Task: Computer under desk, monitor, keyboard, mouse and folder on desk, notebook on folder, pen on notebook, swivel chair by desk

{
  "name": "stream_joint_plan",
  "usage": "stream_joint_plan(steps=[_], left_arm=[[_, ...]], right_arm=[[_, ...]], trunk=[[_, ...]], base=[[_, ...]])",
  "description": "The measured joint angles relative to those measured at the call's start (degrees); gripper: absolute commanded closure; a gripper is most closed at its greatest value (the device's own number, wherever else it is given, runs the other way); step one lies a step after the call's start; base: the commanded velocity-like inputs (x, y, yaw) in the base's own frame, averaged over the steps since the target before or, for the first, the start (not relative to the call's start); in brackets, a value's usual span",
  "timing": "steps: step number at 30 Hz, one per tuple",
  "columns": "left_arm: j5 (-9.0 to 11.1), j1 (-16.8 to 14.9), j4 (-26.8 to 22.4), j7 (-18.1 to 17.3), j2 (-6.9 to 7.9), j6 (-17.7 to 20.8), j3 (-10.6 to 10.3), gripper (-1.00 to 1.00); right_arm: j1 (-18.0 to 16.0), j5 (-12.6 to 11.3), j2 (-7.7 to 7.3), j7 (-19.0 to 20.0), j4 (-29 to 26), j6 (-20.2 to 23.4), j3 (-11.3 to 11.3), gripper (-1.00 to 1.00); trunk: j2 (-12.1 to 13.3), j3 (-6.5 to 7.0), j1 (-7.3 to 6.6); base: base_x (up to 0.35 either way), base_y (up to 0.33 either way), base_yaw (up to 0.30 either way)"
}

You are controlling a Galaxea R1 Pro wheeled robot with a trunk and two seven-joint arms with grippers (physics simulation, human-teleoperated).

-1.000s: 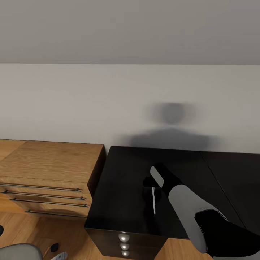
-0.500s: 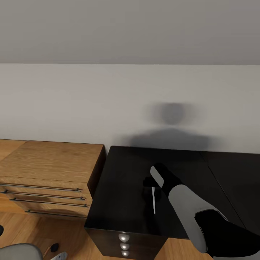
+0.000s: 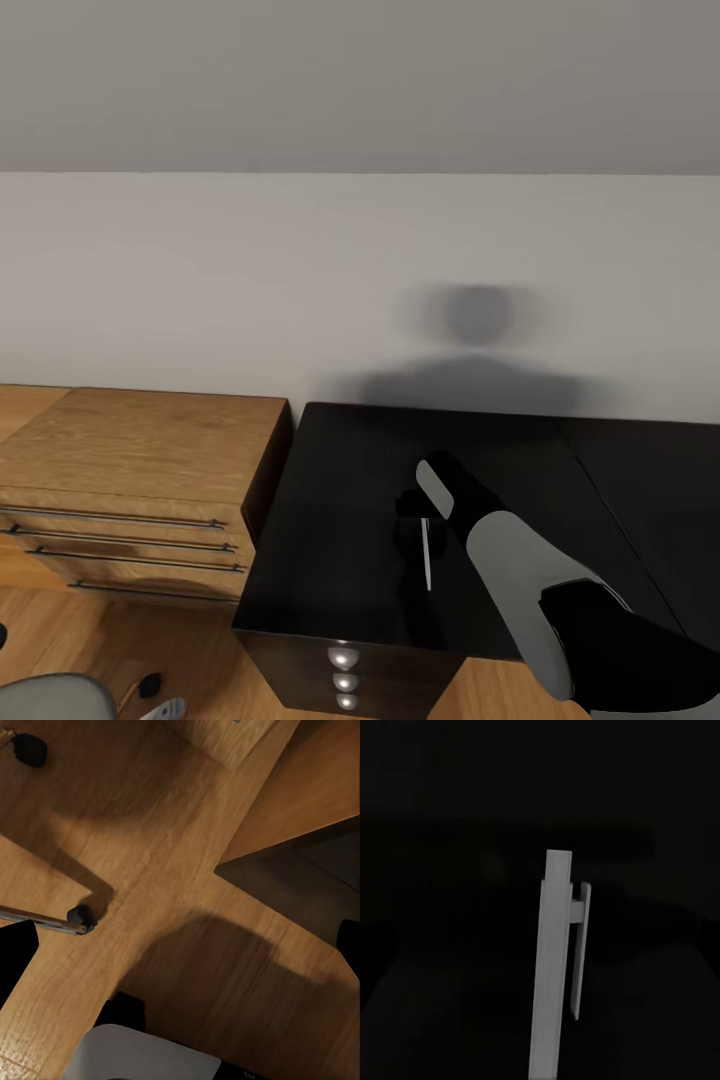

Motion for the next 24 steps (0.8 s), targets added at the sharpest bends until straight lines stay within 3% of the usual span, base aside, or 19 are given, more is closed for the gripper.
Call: stream_joint_plan(steps=[24], left_arm=[[0.00,0.01,0.01,0.05,0.00,0.06,0.01,-1.00]], right_arm=[[-0.04,-0.24,0.00,0.09,-0.08,0.08,0.01,-1.00]], trunk=[[-0.83,-0.35,0.40]], base=[[0.000,0.000,0.000]])
